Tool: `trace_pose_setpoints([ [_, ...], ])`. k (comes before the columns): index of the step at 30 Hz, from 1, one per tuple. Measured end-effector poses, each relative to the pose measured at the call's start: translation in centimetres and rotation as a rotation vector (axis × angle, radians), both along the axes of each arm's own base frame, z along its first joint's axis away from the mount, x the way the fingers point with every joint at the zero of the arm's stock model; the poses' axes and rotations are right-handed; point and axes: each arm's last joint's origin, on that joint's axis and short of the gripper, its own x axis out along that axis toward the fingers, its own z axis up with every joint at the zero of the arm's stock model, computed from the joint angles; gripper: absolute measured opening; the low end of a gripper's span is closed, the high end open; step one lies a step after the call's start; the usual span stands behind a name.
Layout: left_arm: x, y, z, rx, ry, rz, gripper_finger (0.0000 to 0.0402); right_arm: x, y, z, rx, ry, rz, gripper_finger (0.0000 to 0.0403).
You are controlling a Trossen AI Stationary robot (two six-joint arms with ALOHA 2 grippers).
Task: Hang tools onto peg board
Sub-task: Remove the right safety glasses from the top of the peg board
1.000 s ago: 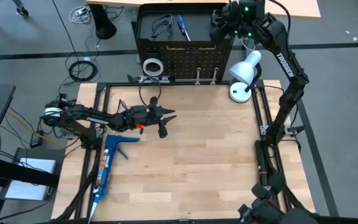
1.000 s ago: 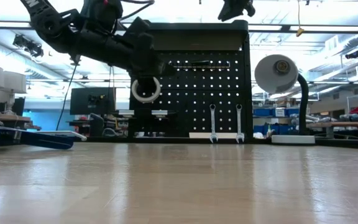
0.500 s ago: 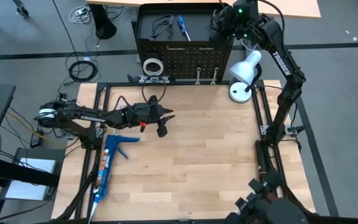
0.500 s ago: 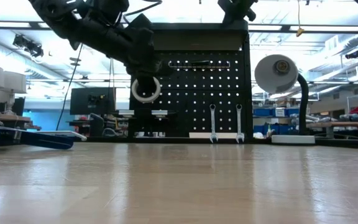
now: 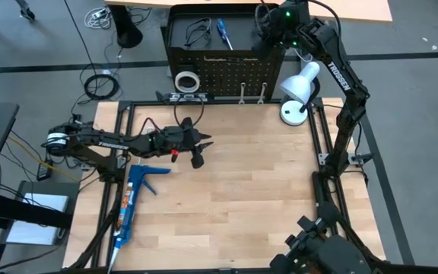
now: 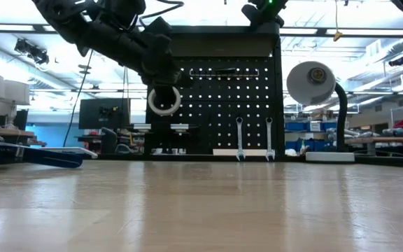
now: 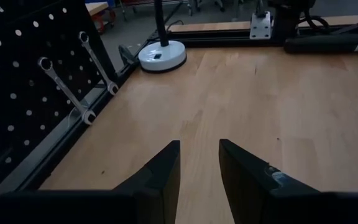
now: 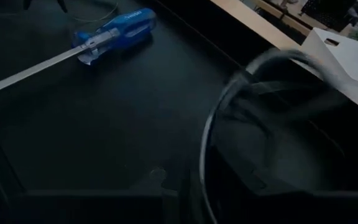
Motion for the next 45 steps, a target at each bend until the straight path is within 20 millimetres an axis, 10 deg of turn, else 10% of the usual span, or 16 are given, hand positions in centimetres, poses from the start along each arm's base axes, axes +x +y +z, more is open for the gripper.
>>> trace_pose_setpoints([
  [15, 0.0, 0.0, 0.0, 0.010, 0.001, -0.002, 0.0115, 0.7, 1.2, 1.1, -0.074, -0.028, 0.044, 0.0024],
  [29, 0.0, 0.0, 0.1, 0.023, -0.002, -0.006, 0.0115, -0.4, 12.8, 5.6, -0.015, -0.194, 0.305, 0.0028],
  [45, 0.1, -1.0, 0.3, 0.021, -0.015, -0.041, 0.0115, 1.6, 25.6, 1.5, 0.175, 0.047, 0.289, 0.0029],
])
